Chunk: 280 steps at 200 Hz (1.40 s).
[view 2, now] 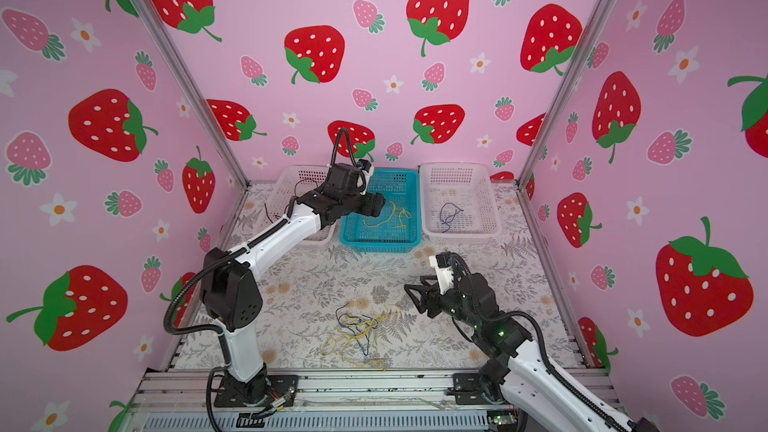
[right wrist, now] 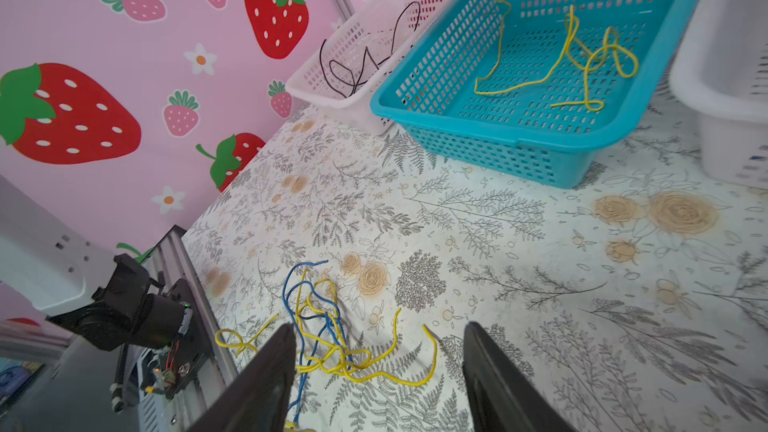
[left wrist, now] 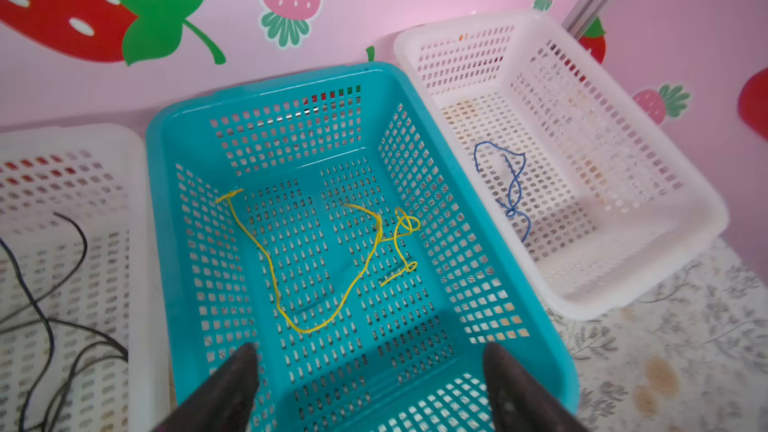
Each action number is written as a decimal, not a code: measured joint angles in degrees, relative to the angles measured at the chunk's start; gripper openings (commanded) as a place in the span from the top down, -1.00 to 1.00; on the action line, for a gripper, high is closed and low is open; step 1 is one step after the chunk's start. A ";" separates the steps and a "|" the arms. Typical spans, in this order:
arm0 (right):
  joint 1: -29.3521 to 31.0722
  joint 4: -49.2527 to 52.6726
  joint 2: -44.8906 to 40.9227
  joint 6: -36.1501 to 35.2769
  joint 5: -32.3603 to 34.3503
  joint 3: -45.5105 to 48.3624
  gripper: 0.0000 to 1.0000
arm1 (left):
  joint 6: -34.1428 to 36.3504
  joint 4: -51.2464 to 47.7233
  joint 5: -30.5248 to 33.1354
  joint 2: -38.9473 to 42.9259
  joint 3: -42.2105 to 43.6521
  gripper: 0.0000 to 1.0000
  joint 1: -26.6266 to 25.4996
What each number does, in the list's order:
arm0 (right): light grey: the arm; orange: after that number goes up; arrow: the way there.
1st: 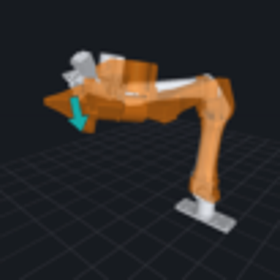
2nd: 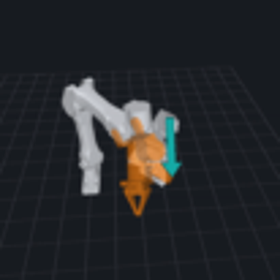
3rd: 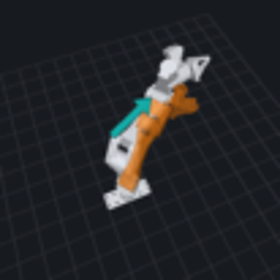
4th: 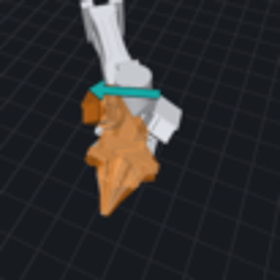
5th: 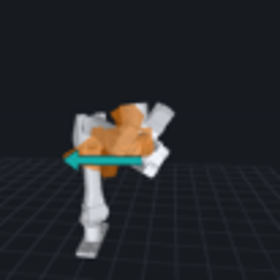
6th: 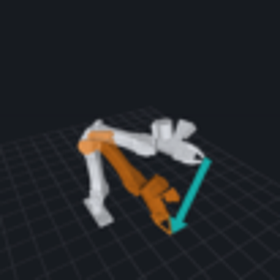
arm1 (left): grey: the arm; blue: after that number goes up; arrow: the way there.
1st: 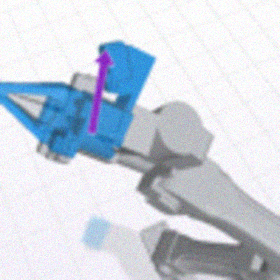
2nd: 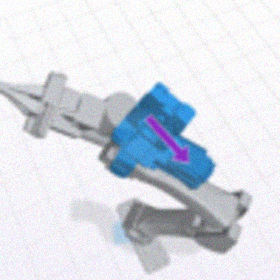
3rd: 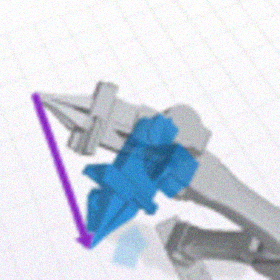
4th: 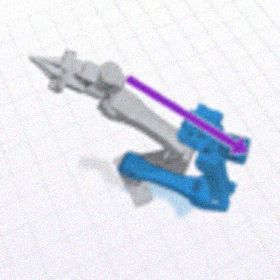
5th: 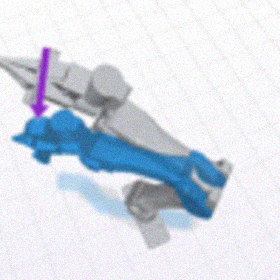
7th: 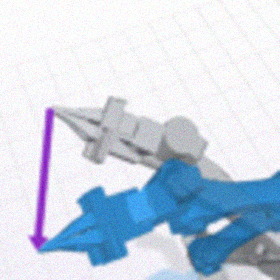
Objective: Untangle the cables
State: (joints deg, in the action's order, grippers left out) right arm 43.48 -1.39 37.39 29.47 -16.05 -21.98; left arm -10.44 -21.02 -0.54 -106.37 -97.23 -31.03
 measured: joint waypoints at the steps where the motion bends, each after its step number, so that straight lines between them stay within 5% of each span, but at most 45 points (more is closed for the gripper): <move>1: 0.09 -0.07 0.09 0.07 -0.04 0.04 -0.30 | 0.22 -0.02 -0.07 0.28 0.17 -0.98 0.00; 87: 15.26 -9.35 8.83 8.55 -2.45 8.17 -0.29 | -9.57 -1.60 1.05 29.38 20.92 -0.98 -1.36; 145: 22.67 -17.25 25.55 12.68 -0.46 7.98 -0.12 | -16.17 -5.20 2.03 41.68 36.81 -0.98 -3.17; 187: 25.99 -21.20 34.56 12.90 2.05 3.56 0.27 | -20.22 -7.10 2.05 49.05 46.49 -0.99 -4.96; 228: 26.64 -21.53 37.44 11.61 6.29 -0.44 1.00 | -23.39 -7.69 2.03 54.66 52.22 -0.97 -5.33; 280: 26.64 -11.76 31.80 7.63 11.06 -4.26 1.00 | -26.32 -7.34 1.38 56.13 56.61 -0.94 -6.36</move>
State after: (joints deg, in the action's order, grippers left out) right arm 70.13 -13.15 69.19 37.10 -4.99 -26.24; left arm -36.75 -28.36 0.84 -50.24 -40.62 -37.39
